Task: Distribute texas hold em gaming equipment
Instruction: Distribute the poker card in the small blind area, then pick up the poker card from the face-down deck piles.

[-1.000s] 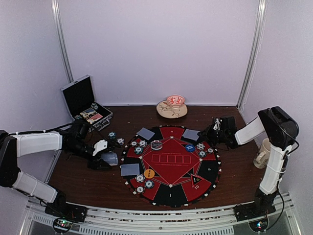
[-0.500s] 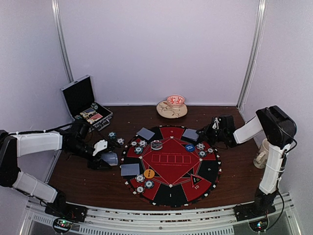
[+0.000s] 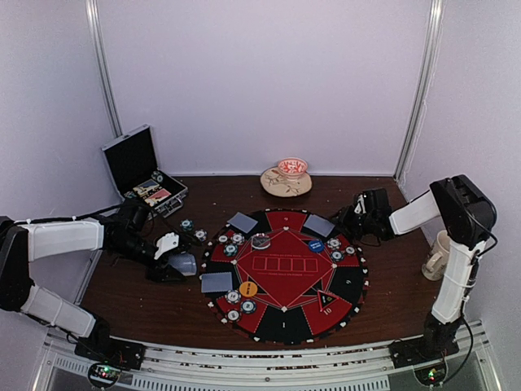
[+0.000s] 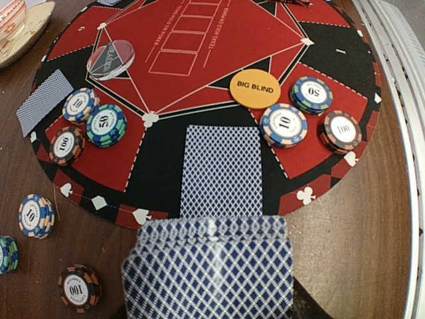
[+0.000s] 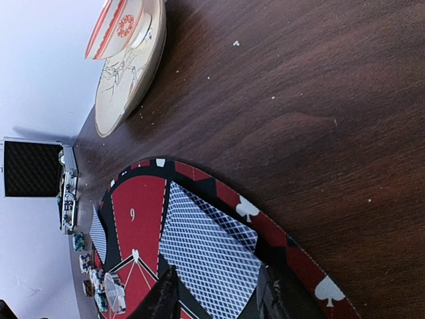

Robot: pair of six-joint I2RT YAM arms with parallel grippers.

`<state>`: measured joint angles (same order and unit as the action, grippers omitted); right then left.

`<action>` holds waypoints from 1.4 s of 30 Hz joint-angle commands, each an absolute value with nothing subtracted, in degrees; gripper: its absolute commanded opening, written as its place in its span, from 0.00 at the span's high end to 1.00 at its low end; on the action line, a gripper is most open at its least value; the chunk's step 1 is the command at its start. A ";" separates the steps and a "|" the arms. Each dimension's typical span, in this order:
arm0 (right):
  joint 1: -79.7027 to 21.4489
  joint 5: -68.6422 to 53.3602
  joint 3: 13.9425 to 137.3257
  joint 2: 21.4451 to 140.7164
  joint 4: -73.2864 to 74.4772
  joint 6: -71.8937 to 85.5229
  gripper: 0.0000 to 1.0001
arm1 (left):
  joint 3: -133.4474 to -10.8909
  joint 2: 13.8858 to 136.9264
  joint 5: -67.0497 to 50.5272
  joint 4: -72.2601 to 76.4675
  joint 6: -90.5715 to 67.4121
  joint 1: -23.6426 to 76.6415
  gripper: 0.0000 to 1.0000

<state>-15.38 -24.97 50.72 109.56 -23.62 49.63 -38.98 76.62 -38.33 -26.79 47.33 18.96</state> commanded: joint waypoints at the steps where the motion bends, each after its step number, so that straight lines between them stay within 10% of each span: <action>1: -15.27 -20.97 52.52 106.70 -19.52 47.29 0.56 | -39.11 76.88 -39.20 -25.34 48.02 18.60 0.48; 16: -32.91 -10.62 59.00 96.46 -9.73 40.29 0.40 | -39.20 76.93 -38.99 -25.40 47.87 18.65 0.48; 42: -61.30 -23.99 87.65 127.22 -17.42 48.58 0.31 | -38.85 75.43 -39.20 -25.66 47.91 18.68 0.48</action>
<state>-60.75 -23.44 84.23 124.64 -17.34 47.18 -38.98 76.71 -38.15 -26.70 47.35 18.94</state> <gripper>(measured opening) 0.683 0.523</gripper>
